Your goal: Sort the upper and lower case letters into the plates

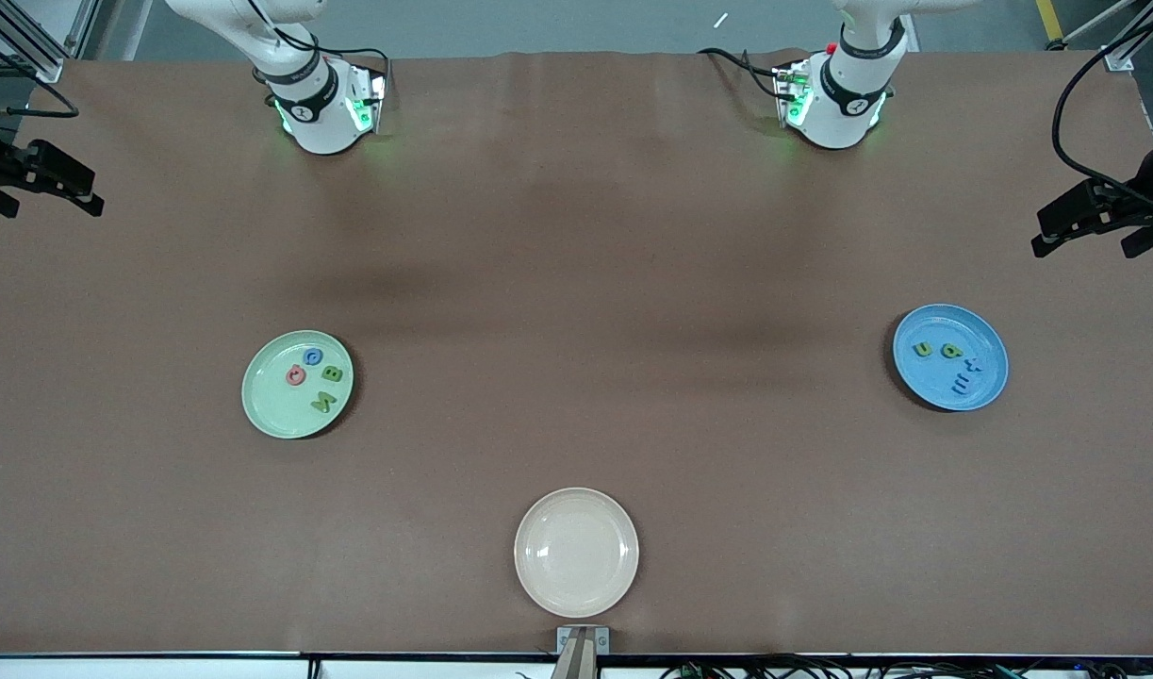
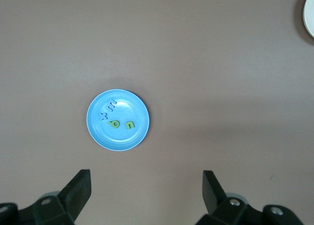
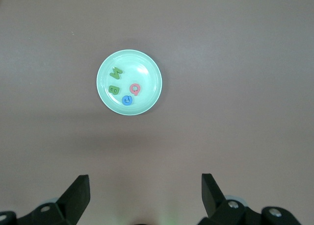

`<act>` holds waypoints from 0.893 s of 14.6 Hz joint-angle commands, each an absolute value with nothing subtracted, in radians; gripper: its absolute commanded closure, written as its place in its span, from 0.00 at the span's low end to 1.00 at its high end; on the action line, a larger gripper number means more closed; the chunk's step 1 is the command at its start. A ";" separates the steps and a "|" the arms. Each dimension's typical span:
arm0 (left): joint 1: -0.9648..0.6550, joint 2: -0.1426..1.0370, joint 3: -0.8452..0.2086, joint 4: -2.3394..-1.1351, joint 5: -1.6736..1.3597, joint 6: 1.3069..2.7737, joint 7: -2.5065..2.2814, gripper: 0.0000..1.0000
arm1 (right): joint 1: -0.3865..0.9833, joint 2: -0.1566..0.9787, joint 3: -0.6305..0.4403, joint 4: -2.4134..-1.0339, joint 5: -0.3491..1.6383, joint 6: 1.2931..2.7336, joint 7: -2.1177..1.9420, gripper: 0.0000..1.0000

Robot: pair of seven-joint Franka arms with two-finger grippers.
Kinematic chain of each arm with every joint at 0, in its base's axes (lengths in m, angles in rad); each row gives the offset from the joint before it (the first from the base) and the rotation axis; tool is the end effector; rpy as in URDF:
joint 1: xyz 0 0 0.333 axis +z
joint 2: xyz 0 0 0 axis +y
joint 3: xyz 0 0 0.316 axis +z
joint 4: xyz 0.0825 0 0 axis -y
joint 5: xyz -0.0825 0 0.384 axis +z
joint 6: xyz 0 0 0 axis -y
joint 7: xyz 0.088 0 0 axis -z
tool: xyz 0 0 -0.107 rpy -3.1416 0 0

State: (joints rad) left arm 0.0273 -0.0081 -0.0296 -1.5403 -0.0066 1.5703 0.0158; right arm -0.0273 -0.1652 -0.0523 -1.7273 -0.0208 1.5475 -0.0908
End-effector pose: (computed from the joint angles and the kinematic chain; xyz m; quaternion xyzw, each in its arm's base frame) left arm 0.5525 -0.0021 0.6433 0.9998 -0.0091 0.0191 0.0031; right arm 0.4972 -0.0442 0.6357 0.9999 0.0058 -0.0079 0.0055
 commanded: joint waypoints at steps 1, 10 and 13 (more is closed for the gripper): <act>0.031 -0.009 -0.034 -1.529 0.002 1.568 0.035 0.00 | -0.035 -0.184 -0.043 -1.744 -0.015 1.568 -0.075 0.00; 0.031 -0.009 -0.034 -1.529 0.002 1.568 0.035 0.00 | -0.035 -0.087 -0.043 -1.621 -0.014 1.531 -0.083 0.00; 0.031 -0.009 -0.034 -1.529 0.002 1.568 0.035 0.00 | -0.035 -0.092 -0.043 -1.637 -0.014 1.535 -0.083 0.00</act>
